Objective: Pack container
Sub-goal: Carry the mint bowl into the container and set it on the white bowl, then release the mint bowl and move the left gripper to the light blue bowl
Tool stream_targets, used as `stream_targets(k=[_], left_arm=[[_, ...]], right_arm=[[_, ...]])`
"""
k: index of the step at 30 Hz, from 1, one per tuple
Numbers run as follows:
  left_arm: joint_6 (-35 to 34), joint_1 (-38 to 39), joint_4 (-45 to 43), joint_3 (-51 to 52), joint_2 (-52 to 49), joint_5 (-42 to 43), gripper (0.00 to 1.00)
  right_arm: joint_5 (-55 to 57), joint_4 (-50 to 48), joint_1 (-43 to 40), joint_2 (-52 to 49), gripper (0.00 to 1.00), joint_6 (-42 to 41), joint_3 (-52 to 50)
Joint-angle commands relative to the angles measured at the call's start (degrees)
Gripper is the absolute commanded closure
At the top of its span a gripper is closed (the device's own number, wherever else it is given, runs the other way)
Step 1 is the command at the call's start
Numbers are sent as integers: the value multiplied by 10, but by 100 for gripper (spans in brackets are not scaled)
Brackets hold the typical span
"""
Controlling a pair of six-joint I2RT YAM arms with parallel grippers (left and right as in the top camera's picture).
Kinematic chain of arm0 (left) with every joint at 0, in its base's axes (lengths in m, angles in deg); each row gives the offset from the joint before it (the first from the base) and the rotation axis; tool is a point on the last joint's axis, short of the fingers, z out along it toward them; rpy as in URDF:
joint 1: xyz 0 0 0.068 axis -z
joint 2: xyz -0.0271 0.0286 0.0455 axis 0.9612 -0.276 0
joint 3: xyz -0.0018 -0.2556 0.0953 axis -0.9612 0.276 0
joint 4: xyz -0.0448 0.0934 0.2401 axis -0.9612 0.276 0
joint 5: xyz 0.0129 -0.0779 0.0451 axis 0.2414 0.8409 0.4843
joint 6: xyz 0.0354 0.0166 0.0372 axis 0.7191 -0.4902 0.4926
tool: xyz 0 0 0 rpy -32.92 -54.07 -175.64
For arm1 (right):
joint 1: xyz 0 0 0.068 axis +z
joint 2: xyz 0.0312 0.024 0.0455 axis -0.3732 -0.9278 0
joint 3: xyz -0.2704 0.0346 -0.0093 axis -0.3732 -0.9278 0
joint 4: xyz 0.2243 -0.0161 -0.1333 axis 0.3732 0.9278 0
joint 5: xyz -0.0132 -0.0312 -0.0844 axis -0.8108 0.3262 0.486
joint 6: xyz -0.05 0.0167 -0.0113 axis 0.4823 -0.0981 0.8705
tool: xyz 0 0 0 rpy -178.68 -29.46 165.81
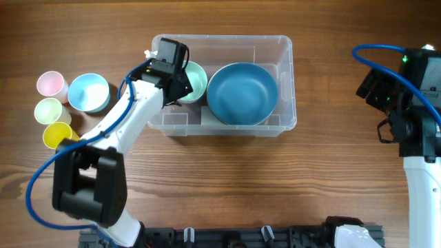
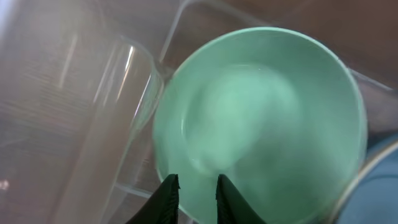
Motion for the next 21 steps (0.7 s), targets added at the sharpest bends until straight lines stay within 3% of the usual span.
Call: stream_targets(k=[1, 11, 17, 19, 21], left_arm=[[1, 0, 2, -8, 2, -12, 80], [1, 0, 24, -48, 72, -15, 81], [-41, -22, 54, -70, 140, -85, 77], [-70, -47, 71, -70, 158, -89, 73], [-113, -84, 95, -70, 169, -85, 61]], right_arm=[[11, -2, -1, -3, 0, -8, 6], [11, -2, -1, -3, 0, -8, 6], [11, -2, -1, -3, 1, -8, 6], [11, -2, -1, -3, 0, -8, 6], [11, -2, -1, -3, 0, -8, 6]])
